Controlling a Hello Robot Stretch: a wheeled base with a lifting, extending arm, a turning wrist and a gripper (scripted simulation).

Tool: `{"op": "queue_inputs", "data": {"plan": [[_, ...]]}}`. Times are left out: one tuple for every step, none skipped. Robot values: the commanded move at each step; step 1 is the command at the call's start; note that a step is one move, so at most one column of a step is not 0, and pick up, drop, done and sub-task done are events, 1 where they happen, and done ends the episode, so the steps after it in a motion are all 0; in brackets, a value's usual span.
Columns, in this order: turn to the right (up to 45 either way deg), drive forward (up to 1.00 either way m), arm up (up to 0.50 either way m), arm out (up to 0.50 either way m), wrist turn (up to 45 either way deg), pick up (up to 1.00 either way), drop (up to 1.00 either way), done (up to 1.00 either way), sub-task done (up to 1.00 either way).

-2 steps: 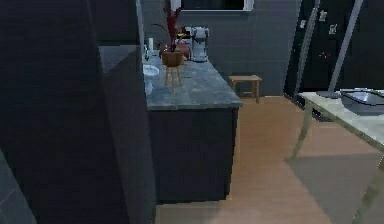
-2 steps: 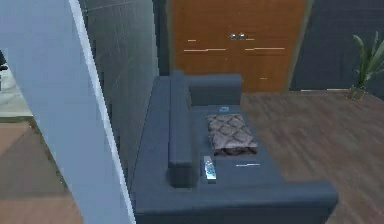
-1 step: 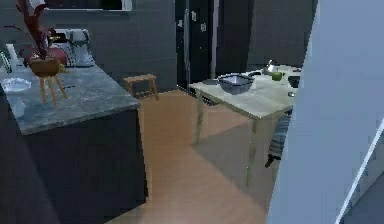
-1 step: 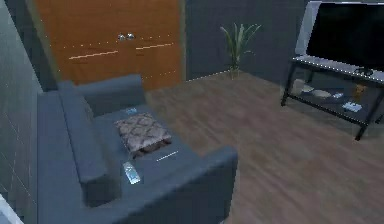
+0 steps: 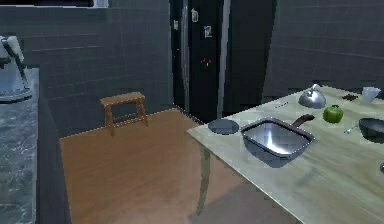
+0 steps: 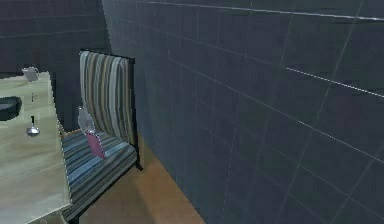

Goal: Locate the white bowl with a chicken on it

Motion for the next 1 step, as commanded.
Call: {"op": "queue_inputs", "data": {"plan": [[3.0, 0.00, 0.00, 0.00, 0.0, 0.00, 0.00, 0.00, 0.00]]}}
